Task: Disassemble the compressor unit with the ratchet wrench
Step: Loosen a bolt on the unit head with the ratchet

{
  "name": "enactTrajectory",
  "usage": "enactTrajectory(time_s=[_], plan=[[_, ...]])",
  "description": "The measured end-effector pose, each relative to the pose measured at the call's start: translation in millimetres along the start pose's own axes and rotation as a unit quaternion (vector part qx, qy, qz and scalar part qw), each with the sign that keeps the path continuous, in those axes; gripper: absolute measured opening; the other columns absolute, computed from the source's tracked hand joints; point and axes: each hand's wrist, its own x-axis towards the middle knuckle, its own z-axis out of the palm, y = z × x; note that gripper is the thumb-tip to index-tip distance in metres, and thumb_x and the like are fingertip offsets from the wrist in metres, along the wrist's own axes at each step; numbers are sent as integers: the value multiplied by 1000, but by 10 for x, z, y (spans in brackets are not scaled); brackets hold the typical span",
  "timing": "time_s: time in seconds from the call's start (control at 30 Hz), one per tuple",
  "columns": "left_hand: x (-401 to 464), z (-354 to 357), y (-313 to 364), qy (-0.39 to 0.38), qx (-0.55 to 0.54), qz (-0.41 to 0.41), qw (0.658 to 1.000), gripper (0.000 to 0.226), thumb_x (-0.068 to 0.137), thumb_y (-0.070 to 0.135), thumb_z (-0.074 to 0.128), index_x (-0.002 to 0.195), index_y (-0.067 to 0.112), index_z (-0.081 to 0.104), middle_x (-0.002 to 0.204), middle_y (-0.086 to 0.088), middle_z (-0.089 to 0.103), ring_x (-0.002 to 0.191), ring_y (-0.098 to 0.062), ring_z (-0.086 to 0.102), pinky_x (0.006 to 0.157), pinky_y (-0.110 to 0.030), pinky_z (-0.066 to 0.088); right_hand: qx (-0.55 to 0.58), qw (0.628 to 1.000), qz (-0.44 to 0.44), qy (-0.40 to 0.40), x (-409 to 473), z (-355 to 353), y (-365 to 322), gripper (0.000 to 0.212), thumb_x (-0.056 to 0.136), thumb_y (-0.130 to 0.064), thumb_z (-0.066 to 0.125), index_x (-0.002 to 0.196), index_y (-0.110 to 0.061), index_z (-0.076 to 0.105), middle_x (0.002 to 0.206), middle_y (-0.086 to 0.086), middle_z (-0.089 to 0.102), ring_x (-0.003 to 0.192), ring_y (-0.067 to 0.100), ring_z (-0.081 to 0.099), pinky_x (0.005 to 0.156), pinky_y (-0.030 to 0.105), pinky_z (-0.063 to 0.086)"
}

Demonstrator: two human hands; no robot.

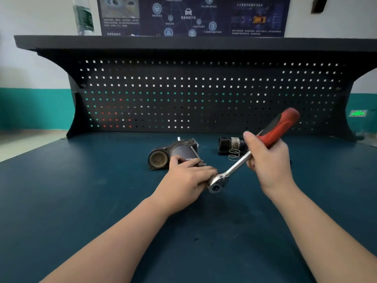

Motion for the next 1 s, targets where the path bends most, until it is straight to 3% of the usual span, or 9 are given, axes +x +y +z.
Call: enactTrajectory(time_s=[0.1,0.23,0.33,0.4,0.5,0.6,0.77,0.9,1.0], plan=[[20,17,45,8,12,-12,1000,20,81,14,58,95,23,70,93,19,69,94,-14,62,81,-43,35,83,970,210,91,19,-26,134,30,84,-20,57,62,-16,36,38,-5,28,28,9,22,36,16,21],[40,-7,51,-9,-7,-31,999,21,83,22,57,100,28,68,97,21,68,95,-14,61,82,-45,36,199,852,476,88,-66,-51,290,31,81,-17,51,56,-18,33,34,-7,24,23,8,16,34,7,17],[8,-57,-2,-74,-5,-13,997,39,87,29,52,126,38,55,124,23,59,113,-14,53,90,-42,30,166,905,378,104,-21,-27,247,33,85,-19,53,60,-18,31,34,-7,21,24,8,15,34,10,14],[7,-63,-16,-87,-4,-13,996,44,89,27,50,131,40,50,130,24,54,120,-17,51,92,-42,27,128,964,213,98,11,-2,139,34,86,-19,57,62,-17,34,34,-8,25,26,7,20,36,18,19],[13,-42,-19,-40,-12,2,999,33,84,17,58,113,31,64,114,22,64,108,-16,59,87,-44,33,-29,999,-13,41,-46,27,-21,33,78,-40,66,61,-23,43,40,-12,40,38,4,37,47,25,32],[6,-12,-17,-6,6,11,1000,23,83,13,60,101,25,68,98,21,67,97,-14,61,81,-43,37,-60,995,-80,1,-117,36,-42,31,74,-58,64,59,-32,55,45,-15,48,43,2,41,47,17,35],[23,9,16,-9,29,5,1000,21,85,14,57,99,25,67,92,20,66,90,-15,61,78,-45,41,92,984,106,105,33,-78,-3,25,84,-32,67,70,-16,55,46,-6,41,32,6,32,35,17,24],[23,15,28,-4,31,-9,999,21,83,18,56,98,26,68,96,19,68,93,-15,62,80,-45,39,162,888,416,111,20,-116,176,31,78,-29,62,62,-18,39,37,-6,28,28,8,17,33,10,16],[27,-3,35,-30,20,-23,999,24,85,22,51,102,28,67,100,20,68,97,-13,60,84,-43,35,199,866,446,105,-11,-90,217,33,77,-23,61,59,-18,34,36,-6,24,25,8,14,33,9,15]])
